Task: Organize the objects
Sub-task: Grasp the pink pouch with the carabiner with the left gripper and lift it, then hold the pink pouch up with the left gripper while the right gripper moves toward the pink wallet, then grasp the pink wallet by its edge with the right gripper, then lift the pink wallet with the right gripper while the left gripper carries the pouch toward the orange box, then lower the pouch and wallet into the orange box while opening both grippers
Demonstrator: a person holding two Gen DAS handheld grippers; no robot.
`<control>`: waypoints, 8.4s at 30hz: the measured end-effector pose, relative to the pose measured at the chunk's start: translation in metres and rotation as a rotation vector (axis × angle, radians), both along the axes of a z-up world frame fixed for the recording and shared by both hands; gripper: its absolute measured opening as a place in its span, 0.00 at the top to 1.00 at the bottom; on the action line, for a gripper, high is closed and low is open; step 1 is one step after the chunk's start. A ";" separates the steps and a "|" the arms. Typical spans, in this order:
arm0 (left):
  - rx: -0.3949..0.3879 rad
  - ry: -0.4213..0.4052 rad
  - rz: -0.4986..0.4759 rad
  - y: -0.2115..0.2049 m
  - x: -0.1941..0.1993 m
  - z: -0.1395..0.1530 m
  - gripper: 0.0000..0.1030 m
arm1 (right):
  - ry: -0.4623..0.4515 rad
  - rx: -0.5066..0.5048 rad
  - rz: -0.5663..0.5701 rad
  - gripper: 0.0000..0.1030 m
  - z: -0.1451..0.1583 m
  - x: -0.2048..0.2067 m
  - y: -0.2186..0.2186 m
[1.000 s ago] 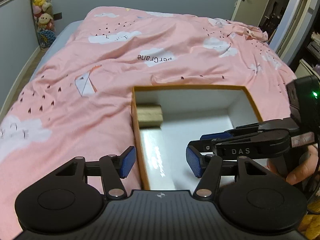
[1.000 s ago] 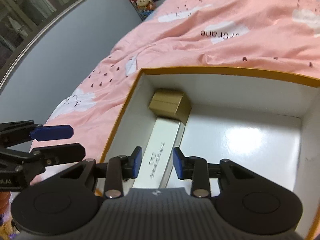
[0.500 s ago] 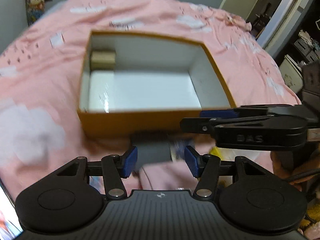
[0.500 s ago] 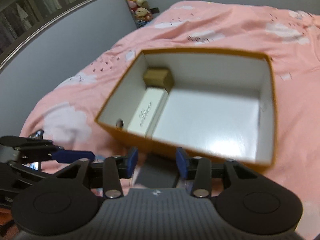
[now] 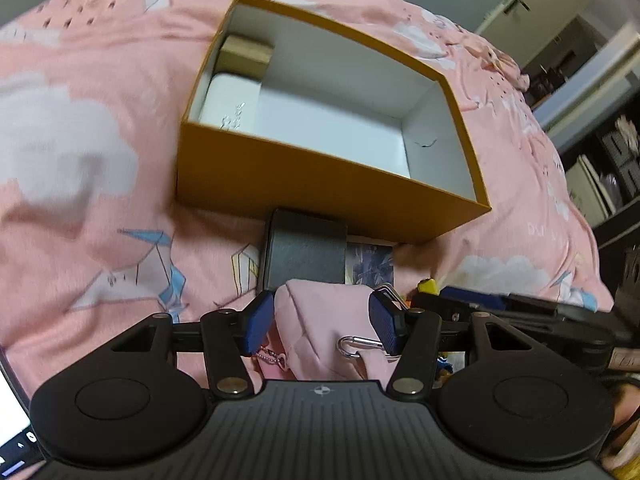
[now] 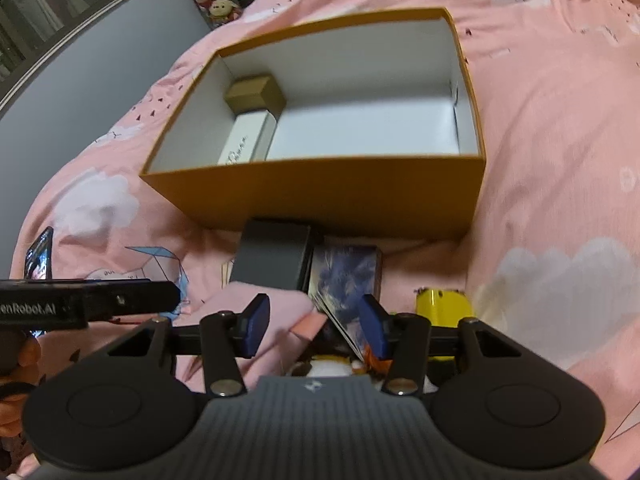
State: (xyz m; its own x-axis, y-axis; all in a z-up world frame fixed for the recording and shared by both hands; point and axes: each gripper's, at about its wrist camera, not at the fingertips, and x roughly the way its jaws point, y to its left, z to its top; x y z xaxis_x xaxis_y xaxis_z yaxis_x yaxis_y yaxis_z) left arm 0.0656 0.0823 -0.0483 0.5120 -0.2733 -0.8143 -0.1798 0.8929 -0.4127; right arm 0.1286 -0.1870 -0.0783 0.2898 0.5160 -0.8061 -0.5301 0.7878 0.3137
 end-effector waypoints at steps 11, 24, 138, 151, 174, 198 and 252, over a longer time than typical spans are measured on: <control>-0.128 0.087 0.000 0.000 0.004 -0.024 0.32 | 0.098 -0.007 0.010 0.56 -0.021 0.002 0.003; -0.056 0.132 -0.153 -0.019 -0.017 -0.004 0.30 | 0.045 -0.040 0.070 0.59 -0.009 -0.008 0.009; 0.278 0.023 0.009 0.019 -0.017 -0.006 0.81 | 0.075 -0.496 0.638 0.39 -0.048 -0.059 0.158; 0.272 0.008 0.017 0.021 -0.017 -0.002 0.81 | 0.007 -0.377 0.549 0.83 0.015 -0.035 0.107; 0.243 0.040 0.013 0.016 -0.008 -0.010 0.81 | -0.018 -0.103 0.283 0.85 0.031 0.020 0.076; 0.219 0.102 0.029 0.024 0.006 -0.026 0.81 | 0.258 0.000 0.268 0.57 -0.054 0.050 0.074; 0.108 -0.122 -0.036 0.071 0.143 0.039 0.82 | 0.374 0.109 -0.045 0.68 -0.055 0.177 0.120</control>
